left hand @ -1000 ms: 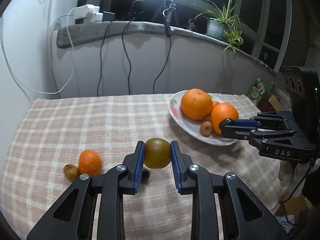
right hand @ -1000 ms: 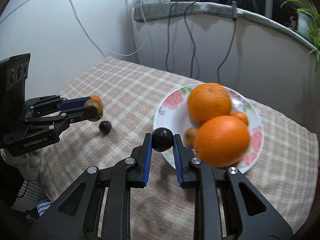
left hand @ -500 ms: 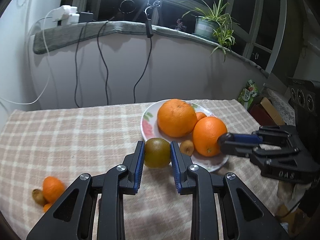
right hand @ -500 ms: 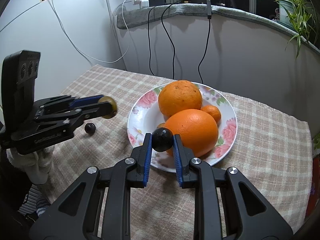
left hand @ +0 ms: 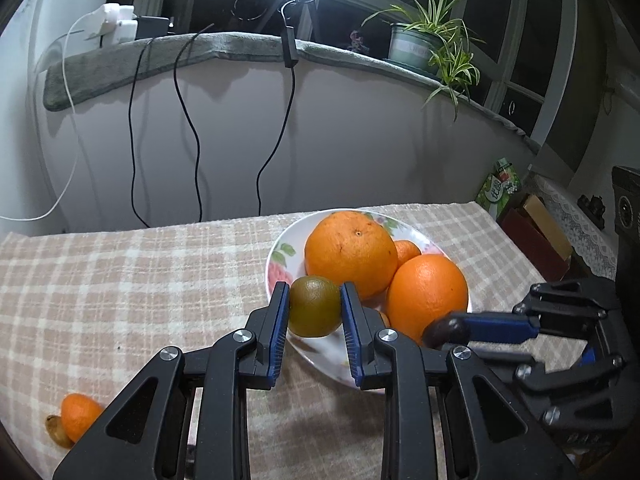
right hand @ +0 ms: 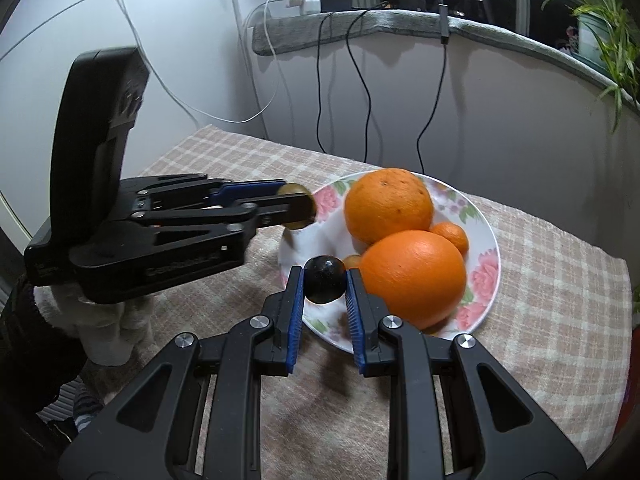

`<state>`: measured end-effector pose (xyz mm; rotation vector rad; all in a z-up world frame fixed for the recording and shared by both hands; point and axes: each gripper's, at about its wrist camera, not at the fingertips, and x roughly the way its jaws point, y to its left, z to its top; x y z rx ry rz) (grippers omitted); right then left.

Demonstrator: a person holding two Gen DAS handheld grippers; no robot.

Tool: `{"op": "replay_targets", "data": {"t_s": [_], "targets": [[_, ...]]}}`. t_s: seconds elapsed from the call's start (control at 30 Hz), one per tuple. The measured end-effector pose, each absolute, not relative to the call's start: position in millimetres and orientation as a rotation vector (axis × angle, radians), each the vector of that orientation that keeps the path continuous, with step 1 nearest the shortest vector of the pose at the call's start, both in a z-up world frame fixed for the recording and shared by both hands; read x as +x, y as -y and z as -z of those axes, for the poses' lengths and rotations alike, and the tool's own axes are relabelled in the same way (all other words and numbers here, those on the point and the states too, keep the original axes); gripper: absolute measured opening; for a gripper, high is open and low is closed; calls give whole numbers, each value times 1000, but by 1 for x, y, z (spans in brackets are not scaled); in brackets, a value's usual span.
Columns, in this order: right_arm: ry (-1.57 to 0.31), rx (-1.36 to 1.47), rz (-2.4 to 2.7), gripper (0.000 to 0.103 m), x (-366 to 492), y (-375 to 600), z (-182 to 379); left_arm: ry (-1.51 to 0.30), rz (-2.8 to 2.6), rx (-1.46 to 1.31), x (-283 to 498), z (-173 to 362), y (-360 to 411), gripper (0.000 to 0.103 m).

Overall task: Organize fruits
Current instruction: 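Carry the green fruit and the dark plum over the plate and lower them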

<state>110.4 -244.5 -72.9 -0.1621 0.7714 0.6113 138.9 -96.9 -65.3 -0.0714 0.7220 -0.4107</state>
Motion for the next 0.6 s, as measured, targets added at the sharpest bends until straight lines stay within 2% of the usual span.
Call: {"op": "replay_targets", "data": {"t_s": [0.6], "targets": [[-805,-190,-622,22,123,225,80,-748,422,-83,148,70,99,25]]}}
